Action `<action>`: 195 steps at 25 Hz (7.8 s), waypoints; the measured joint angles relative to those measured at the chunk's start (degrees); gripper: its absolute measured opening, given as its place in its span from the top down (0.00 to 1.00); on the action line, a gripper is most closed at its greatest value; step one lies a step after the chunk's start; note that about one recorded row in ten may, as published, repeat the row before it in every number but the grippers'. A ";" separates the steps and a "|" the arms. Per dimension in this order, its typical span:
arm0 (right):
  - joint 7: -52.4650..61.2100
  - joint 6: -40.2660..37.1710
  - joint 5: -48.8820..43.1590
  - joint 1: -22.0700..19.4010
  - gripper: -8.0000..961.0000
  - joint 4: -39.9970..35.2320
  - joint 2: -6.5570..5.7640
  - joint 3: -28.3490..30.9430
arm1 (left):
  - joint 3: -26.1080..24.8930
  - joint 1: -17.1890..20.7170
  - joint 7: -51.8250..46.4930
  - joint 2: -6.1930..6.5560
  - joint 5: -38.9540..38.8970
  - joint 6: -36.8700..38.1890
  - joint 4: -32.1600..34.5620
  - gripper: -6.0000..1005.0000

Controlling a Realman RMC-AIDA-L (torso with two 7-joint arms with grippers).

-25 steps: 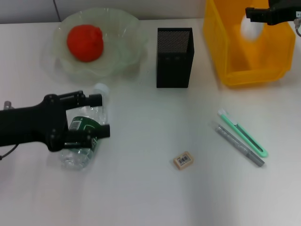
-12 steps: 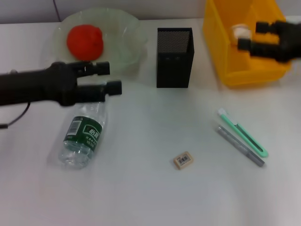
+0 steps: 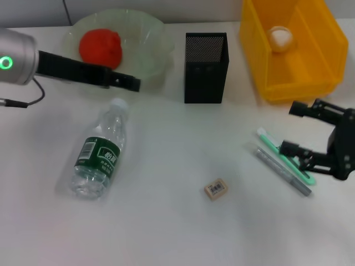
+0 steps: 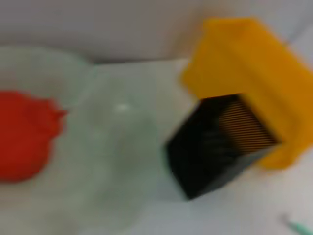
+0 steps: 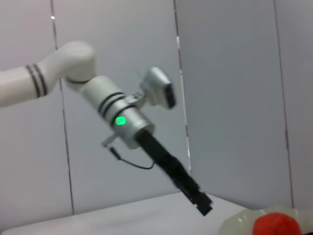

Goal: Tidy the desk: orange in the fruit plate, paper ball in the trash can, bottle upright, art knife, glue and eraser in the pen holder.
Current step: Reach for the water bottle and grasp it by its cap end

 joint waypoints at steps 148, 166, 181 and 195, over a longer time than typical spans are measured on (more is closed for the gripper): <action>-9.61 13.13 -0.88 -0.50 0.18 16.11 3.13 14.12 | 26.35 -10.48 33.15 -0.63 -0.16 -23.06 -13.67 0.17; -11.59 13.45 -0.80 -0.66 0.18 18.08 3.12 14.12 | 35.86 -12.07 24.47 -0.65 8.90 -29.22 -14.28 0.17; -11.66 13.50 -0.76 -0.84 0.18 18.28 3.12 14.12 | 39.25 -11.99 24.19 -0.64 8.72 -32.13 -16.97 0.18; -11.84 14.56 -0.77 -0.76 0.18 18.28 3.12 14.12 | 39.29 -14.06 21.11 -0.64 8.97 -30.39 -19.59 0.18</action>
